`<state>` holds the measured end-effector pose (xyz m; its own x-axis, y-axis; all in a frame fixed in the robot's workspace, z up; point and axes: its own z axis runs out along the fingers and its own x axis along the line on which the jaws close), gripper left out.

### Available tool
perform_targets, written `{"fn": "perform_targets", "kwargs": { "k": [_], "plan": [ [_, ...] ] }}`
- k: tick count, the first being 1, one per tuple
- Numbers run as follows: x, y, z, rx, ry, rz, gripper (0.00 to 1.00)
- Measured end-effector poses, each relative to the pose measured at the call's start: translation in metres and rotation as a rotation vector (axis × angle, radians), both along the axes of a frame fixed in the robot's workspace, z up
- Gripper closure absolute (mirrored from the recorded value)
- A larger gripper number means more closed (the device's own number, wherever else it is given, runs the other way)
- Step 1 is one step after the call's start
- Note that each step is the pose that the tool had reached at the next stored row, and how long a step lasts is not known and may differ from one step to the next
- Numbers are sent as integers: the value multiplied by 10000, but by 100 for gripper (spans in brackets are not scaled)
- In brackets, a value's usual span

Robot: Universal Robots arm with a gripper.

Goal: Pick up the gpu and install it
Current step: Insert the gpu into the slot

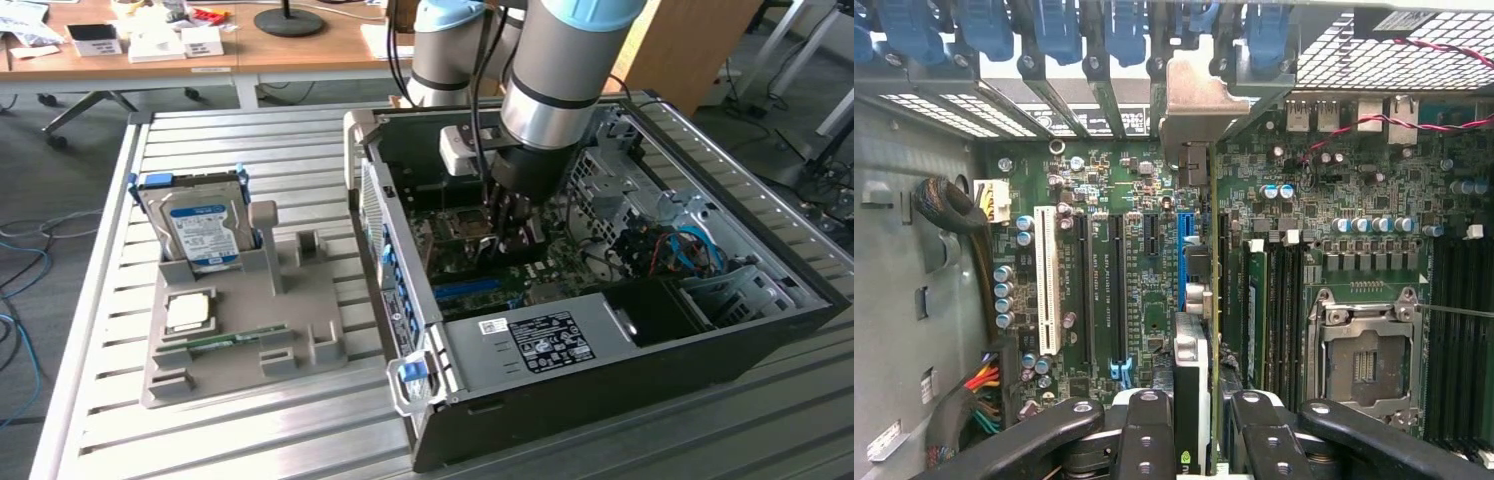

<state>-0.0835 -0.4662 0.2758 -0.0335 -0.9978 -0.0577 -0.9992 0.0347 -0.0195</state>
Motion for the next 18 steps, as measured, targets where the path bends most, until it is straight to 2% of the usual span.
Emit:
{"fn": "perform_targets", "kwargs": {
  "k": [8, 12, 18],
  "plan": [
    [-46, 0, -3, 0, 0, -1, 73],
    [-50, -20, -6, 0, 0, -1, 73],
    [-49, -21, -6, -2, 0, 0, 73]
  ]
}}
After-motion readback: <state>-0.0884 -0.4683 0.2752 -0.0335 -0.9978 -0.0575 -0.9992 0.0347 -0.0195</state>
